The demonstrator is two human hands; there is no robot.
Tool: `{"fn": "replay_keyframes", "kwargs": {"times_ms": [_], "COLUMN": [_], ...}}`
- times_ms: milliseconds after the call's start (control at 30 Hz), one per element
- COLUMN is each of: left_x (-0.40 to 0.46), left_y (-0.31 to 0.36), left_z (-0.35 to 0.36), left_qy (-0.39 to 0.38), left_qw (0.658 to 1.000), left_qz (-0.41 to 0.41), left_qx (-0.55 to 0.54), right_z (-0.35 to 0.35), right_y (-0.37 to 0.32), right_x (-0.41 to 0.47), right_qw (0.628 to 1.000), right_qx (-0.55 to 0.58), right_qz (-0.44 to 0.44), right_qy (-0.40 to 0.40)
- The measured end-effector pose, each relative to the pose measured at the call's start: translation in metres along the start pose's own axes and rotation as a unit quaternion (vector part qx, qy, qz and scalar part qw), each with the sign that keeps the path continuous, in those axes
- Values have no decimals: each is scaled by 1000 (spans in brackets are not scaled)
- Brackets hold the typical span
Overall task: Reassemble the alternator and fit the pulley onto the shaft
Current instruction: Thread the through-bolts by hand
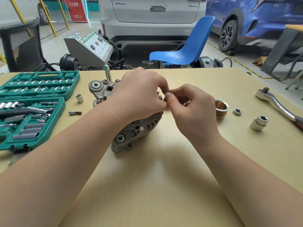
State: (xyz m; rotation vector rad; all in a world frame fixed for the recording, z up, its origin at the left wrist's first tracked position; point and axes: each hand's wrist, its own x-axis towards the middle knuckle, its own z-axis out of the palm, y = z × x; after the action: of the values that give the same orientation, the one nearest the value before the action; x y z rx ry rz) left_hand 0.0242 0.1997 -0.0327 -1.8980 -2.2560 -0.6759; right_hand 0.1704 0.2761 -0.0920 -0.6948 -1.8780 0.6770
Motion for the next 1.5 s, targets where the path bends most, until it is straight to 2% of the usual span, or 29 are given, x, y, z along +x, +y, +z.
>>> {"fn": "replay_keyframes", "kwargs": {"times_ms": [167, 400, 633, 867, 1233, 1500], "left_x": [2, 2, 2, 3, 1, 2], "left_y": [-1, 2, 1, 2, 1, 0], "left_z": [0, -3, -1, -3, 1, -2], "left_qy": [-8, -31, -9, -37, 5, -31], "left_qw": [1000, 999, 1000, 999, 999, 999], "left_qz": [-1, 6, -8, -14, -24, -2], "left_qx": [12, 27, 10, 0, -26, -27], "right_z": [0, -2, -1, -1, 0, 0], "right_y": [2, 1, 0, -1, -2, 1], "right_x": [3, -1, 2, -2, -1, -1], "right_qw": [999, 999, 999, 1000, 999, 1000], "right_qx": [31, 0, 25, 1, 38, 0], "right_qz": [36, -33, 34, -16, 22, -13], "right_qy": [-12, -9, -17, -10, -10, -2]}}
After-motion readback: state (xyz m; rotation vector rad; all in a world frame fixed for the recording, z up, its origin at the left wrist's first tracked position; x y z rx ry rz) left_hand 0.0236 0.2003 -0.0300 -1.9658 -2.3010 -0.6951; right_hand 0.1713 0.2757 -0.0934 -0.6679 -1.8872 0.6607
